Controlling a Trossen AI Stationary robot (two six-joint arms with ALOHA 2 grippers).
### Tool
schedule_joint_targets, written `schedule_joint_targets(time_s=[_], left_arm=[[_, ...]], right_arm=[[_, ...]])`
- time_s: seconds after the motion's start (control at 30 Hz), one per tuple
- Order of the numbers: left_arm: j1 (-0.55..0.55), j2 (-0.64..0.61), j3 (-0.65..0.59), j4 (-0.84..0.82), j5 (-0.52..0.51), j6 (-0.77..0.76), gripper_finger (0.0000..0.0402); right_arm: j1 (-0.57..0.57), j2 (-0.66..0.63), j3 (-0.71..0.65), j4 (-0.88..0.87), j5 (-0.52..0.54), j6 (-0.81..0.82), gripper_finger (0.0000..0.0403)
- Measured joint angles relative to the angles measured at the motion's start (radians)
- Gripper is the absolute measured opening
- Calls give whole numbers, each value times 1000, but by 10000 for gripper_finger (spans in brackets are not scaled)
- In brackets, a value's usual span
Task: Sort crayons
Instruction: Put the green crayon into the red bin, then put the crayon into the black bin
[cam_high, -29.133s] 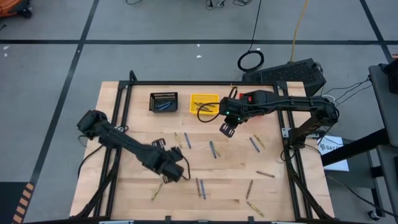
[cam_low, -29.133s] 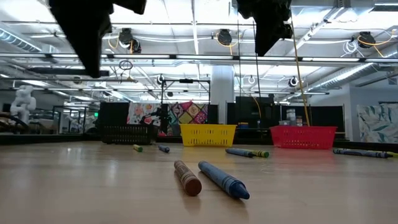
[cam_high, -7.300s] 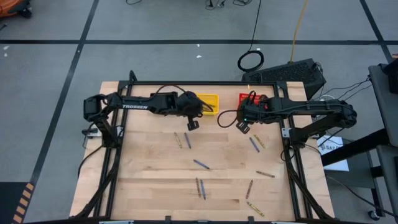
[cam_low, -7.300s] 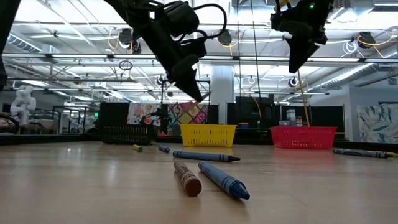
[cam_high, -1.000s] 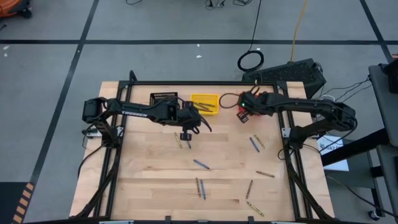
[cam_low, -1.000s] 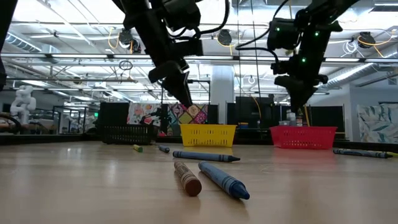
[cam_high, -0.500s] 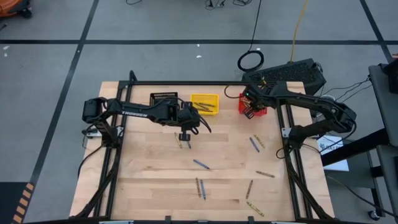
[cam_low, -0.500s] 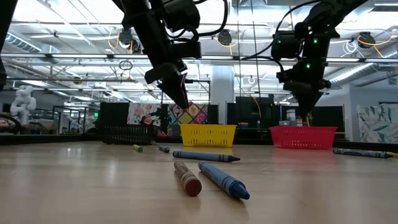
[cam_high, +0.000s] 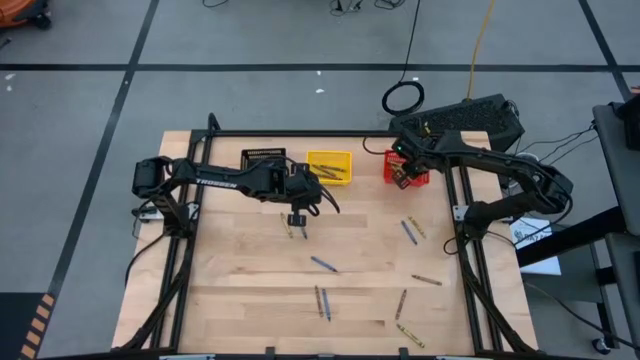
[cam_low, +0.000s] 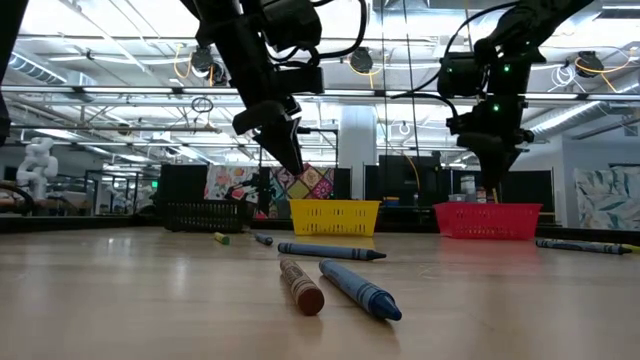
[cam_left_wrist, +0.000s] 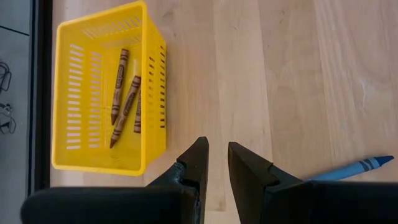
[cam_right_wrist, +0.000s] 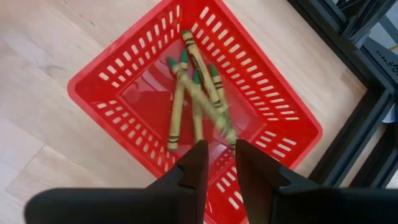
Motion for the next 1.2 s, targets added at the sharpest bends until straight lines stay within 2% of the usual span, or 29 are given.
schedule_joint_targets(time_s=[0.37,0.8,1.07,1.2], left_arm=[[0,0,1,0,-1,2,66],[0,0,1,-79,-1,6,66],[-16,0,1,-179,1,-104,66],[-55,0,1,-190,3,-107,66]], right_arm=[[3,0,0,0,0,21,70],[73,0,0,28,-1,23,71],[114,0,0,35,-2,41,71],[149,0,0,7,-30,42,71]])
